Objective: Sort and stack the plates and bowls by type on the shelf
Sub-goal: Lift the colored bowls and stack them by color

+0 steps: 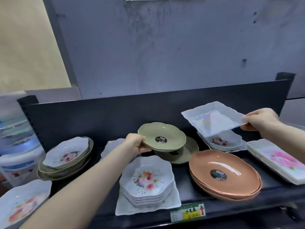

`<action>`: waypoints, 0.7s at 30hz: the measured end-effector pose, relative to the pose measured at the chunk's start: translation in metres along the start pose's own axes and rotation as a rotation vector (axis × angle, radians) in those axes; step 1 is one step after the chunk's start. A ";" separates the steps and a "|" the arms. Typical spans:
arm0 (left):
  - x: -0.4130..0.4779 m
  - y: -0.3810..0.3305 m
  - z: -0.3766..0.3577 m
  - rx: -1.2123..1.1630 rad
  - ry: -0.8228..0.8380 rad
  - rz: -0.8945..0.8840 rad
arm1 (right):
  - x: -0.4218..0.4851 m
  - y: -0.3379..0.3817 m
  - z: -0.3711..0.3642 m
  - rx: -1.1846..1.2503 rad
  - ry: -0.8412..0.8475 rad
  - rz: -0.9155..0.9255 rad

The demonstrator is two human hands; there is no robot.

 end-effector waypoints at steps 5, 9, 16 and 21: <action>0.012 0.016 -0.035 0.077 0.015 0.002 | 0.009 -0.011 0.021 0.000 -0.010 0.014; 0.023 0.031 -0.050 0.237 0.096 -0.014 | 0.014 -0.018 0.032 0.015 0.003 0.021; 0.027 0.030 -0.062 0.743 0.137 -0.151 | 0.027 -0.039 0.049 0.039 0.008 -0.005; 0.005 0.010 -0.098 0.768 0.128 -0.426 | 0.037 -0.052 0.070 0.083 0.011 -0.027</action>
Point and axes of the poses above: each hand's wrist, its own x-axis towards the middle knuckle, its own z-axis out of the back of the hand, y = z × x, the point moved 3 cm from there along x, towards the middle knuckle, and after that the axes turned 14 degrees about -z, right-handed, at the moved point
